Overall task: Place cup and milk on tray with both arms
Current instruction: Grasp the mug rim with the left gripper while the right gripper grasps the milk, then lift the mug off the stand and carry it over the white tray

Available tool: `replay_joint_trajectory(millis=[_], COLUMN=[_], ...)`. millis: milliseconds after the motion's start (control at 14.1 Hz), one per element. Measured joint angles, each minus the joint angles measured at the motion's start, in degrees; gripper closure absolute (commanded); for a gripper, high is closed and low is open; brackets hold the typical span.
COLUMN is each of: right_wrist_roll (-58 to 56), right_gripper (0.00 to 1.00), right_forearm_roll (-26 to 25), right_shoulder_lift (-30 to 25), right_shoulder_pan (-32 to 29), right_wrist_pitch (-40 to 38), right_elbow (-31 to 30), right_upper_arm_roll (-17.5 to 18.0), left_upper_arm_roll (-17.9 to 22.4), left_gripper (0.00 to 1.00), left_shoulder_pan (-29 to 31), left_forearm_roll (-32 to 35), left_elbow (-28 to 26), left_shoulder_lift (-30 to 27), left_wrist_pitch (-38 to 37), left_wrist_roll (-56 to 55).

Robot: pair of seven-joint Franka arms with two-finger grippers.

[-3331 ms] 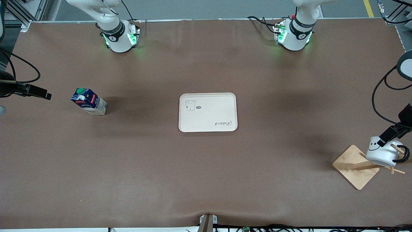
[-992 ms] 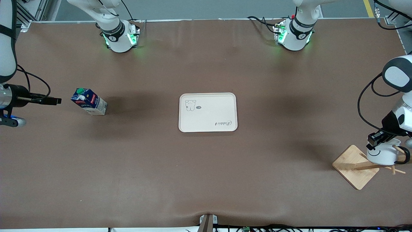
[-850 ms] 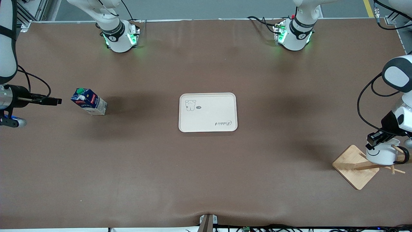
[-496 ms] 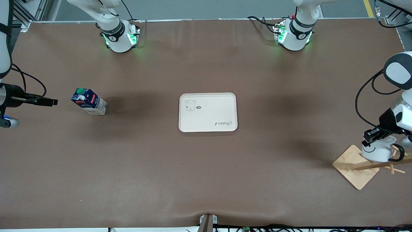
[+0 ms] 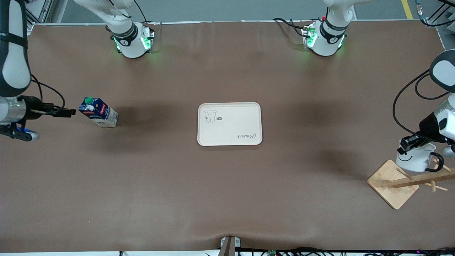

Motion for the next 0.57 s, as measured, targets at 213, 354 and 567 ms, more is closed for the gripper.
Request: replay_joint_trajectory(millis=[213, 354, 567], right_wrist_roll=[-0.5, -1.7, -3.1], right_gripper=[0.00, 0.00, 0.00], right_forearm_roll=[0.0, 0.0, 0.0], right_shoulder_lift=[-4.6, -7.9, -11.8], right_shoulder_pan=[0.2, 0.7, 1.4], right_wrist_pitch=[10.5, 14.1, 21.3], right_elbow=[-11.0, -17.0, -25.1], right_upper_arm_roll=[0.1, 0.2, 0.3], left_upper_arm_roll=[-1.4, -2.1, -3.9], left_gripper=[1.00, 1.00, 1.00], left_shoulder_pan=[0.0, -0.1, 0.0], left_forearm_roll=[0.0, 0.0, 0.0], left_elbow=[1.8, 3.4, 5.5], left_shoulder_lift=[-1.1, -1.4, -1.5], left_wrist_pitch=[-5.0, -8.3, -12.7], left_wrist_roll=[-1.4, -2.6, -4.3])
